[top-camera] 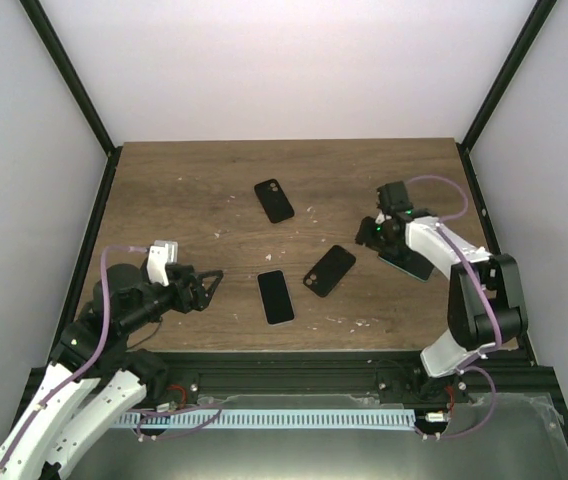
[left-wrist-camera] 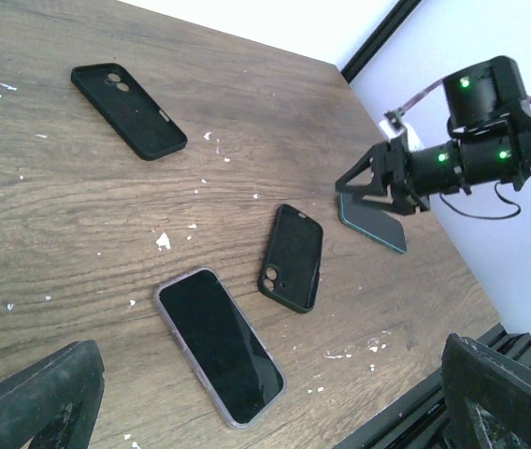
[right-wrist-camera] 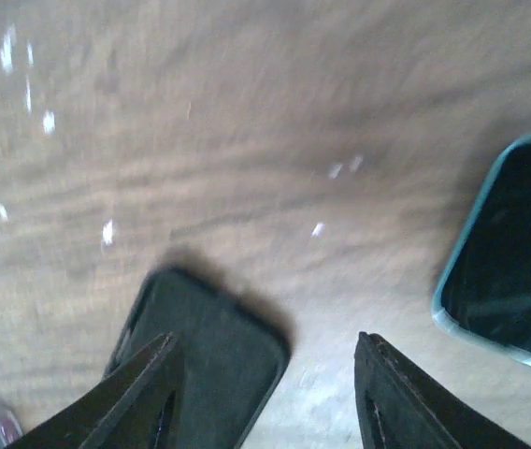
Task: Put the phone into the phone case
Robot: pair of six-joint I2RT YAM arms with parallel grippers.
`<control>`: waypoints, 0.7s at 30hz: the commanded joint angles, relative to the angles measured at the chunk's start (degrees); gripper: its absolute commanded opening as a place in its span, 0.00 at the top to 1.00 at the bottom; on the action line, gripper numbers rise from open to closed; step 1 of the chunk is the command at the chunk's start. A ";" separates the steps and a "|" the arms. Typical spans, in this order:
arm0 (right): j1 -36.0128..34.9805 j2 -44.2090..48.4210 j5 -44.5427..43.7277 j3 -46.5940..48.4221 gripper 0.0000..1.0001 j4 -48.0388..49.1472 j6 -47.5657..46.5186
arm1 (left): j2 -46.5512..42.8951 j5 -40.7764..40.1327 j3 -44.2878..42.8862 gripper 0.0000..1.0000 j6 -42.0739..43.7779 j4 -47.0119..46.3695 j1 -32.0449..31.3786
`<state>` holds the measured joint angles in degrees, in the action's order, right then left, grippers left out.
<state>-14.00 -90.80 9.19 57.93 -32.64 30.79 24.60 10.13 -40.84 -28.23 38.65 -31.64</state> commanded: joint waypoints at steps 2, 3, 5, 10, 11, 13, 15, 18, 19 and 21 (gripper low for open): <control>5.95 0.15 -4.15 3.53 0.48 7.31 -1.95 | -0.57 -0.15 -0.38 0.00 0.63 -0.42 0.04; 6.87 -0.41 -4.06 3.99 0.47 8.04 -1.88 | -0.46 -0.09 -0.46 0.00 0.63 -0.42 0.02; 8.71 -1.56 -3.54 4.73 0.47 9.87 -1.89 | -0.41 0.05 -0.48 0.00 0.72 -0.34 0.03; 11.40 -6.66 -4.00 7.14 0.45 11.65 -2.08 | -0.61 -0.11 -0.51 0.00 0.68 -0.38 0.02; 11.78 -7.56 -4.00 7.43 0.45 11.98 -2.19 | -0.63 -0.03 -0.41 0.00 0.64 -0.38 0.03; 12.50 -9.36 -4.05 7.75 0.45 12.68 -2.30 | -0.63 0.05 -0.38 0.00 0.61 -0.33 0.05; 12.96 -11.35 -4.32 8.62 0.45 12.63 -2.47 | -0.53 0.21 -0.30 0.00 0.61 -0.50 0.02; 13.49 -13.61 -5.05 8.86 0.45 12.22 -2.28 | -0.27 0.23 -0.62 0.00 0.83 -0.15 0.03; 13.55 -13.95 -4.71 8.53 0.45 12.42 -2.00 | -0.30 0.16 -0.65 0.00 0.81 0.03 0.02; 13.56 -14.48 -3.10 7.79 0.46 12.74 -1.58 | -0.53 0.02 -0.67 0.00 0.73 0.15 0.07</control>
<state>-1.21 -104.25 5.72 64.49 -20.78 29.19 24.58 10.15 -40.84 -28.23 38.68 -31.64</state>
